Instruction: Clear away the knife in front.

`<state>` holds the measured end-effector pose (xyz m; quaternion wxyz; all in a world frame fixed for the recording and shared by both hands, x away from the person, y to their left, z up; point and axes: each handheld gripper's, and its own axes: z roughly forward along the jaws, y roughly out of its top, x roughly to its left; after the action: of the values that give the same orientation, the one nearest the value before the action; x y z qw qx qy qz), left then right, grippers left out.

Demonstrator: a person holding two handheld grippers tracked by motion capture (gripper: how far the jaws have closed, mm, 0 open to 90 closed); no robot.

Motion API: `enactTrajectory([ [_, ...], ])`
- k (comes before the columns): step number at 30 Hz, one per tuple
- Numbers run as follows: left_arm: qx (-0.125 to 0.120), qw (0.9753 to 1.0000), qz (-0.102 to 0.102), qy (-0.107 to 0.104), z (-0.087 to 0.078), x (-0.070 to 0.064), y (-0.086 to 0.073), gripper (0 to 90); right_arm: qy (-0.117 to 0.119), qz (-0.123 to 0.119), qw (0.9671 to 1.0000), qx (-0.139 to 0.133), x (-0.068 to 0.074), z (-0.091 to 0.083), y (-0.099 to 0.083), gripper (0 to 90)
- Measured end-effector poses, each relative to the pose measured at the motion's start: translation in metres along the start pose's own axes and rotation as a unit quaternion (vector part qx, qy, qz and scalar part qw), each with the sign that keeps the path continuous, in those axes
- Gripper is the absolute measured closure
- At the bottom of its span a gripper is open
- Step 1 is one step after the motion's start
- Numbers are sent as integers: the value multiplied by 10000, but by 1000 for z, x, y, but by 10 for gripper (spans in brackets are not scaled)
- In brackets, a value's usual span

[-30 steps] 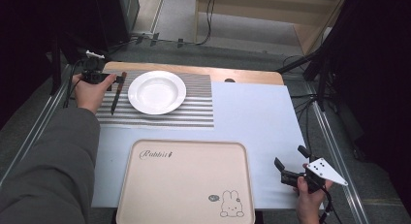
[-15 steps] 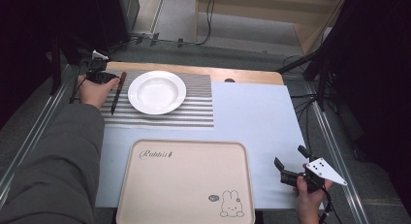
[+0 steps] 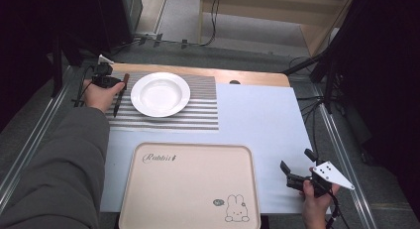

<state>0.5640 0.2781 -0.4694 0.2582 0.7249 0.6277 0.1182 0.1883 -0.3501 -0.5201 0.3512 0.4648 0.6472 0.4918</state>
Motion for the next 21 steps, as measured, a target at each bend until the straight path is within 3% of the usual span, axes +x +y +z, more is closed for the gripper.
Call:
enactTrajectory([
  [8, -14, 9998, 30, 200, 5, -3, -1, 675, -4, 4, 10000, 9, 0, 0, 0, 0],
  [14, 9, 9974, 459, 550, 6, -10, -4, 751, -9, 1, 10000, 15, 0, 1, 0, 0],
  [17, 67, 9972, 517, 531, 4, -10, -5, 759, -6, 12, 10000, 21, 0, 1, 0, 0],
  [21, 75, 9983, 449, 372, 1, -6, -6, 763, 8, 9, 10000, 26, 0, 1, 0, 0],
])
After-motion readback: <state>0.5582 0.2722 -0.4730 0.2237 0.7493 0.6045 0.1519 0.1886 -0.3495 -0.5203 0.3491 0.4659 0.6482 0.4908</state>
